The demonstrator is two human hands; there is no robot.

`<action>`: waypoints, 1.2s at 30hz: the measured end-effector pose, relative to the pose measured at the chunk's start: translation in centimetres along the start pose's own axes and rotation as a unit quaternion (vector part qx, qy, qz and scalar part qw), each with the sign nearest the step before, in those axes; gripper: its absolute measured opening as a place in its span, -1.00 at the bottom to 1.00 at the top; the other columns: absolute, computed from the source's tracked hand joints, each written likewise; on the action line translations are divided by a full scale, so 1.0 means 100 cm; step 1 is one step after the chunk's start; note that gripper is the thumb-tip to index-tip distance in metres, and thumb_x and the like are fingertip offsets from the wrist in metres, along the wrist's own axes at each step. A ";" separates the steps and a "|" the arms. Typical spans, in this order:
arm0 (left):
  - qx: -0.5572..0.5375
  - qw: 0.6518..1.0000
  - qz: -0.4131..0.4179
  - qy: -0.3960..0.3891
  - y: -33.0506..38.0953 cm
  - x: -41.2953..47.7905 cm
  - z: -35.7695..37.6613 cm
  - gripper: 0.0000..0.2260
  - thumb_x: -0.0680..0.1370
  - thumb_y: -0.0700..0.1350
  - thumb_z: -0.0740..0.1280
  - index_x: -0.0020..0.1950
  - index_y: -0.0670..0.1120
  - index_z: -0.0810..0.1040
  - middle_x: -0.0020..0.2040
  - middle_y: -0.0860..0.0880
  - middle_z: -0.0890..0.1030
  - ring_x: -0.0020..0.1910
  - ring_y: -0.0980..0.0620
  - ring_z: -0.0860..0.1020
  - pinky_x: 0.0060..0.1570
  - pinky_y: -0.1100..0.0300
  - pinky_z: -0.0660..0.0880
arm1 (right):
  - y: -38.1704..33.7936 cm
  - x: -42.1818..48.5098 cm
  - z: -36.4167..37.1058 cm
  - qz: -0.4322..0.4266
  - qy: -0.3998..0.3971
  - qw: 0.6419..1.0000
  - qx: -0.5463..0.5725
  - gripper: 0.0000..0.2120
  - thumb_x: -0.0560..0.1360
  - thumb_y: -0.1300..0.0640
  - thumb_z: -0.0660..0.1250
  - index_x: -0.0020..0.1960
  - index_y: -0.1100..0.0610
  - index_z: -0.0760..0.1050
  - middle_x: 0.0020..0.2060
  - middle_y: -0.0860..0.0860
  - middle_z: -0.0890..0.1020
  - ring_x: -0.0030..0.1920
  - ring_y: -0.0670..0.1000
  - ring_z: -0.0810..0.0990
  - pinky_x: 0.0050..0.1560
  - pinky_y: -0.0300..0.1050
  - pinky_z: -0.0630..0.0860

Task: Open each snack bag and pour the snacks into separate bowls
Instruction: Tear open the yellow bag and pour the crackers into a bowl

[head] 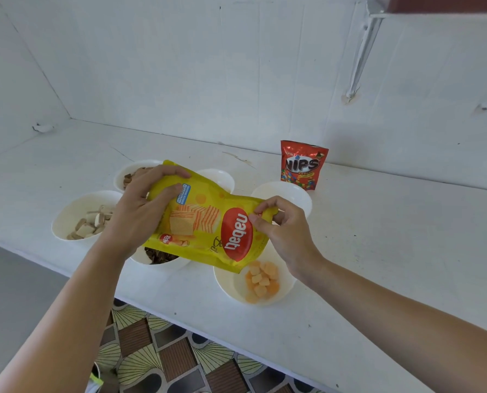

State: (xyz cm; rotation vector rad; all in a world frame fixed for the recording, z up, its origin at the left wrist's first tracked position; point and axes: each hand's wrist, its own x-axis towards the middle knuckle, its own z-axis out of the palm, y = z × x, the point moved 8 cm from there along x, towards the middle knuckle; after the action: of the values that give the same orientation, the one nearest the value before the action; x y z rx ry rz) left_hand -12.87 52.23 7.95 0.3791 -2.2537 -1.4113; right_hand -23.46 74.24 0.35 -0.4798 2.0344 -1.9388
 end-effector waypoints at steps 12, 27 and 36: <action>0.030 0.999 0.011 0.003 0.009 -0.004 0.003 -0.78 0.64 -0.11 0.33 0.08 0.24 0.65 0.19 0.02 0.51 0.22 0.01 0.50 0.07 0.10 0.52 | 0.005 -0.006 -0.003 0.027 0.006 0.999 0.018 -0.90 0.50 0.17 0.47 -0.11 0.05 0.55 -0.08 0.19 0.67 -0.05 0.05 0.66 -0.02 0.02 0.67; 0.029 1.000 0.008 0.002 0.014 -0.003 0.002 -0.79 0.64 -0.10 0.32 0.11 0.21 0.65 0.20 -0.02 0.53 0.22 -0.06 0.54 0.05 0.02 0.56 | -0.003 -0.005 -0.006 0.002 0.006 1.000 0.015 -0.87 0.50 0.18 0.47 -0.14 0.03 0.54 -0.08 0.11 0.65 -0.09 0.00 0.63 -0.09 -0.10 0.66; 0.032 0.999 0.008 0.004 0.013 -0.003 0.002 -0.80 0.64 -0.08 0.33 0.12 0.23 0.65 0.19 -0.01 0.53 0.21 -0.06 0.54 0.15 -0.14 0.58 | -0.002 -0.005 -0.007 0.013 -0.004 1.000 0.012 -0.88 0.50 0.17 0.47 -0.13 0.04 0.54 -0.23 0.11 0.63 -0.13 0.00 0.63 -0.17 -0.09 0.65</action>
State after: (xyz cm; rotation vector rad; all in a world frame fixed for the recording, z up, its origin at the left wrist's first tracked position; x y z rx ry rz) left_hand -12.67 53.11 8.95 0.3862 -2.2952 -1.3312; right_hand -23.31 75.10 0.53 -0.4515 2.0008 -1.9410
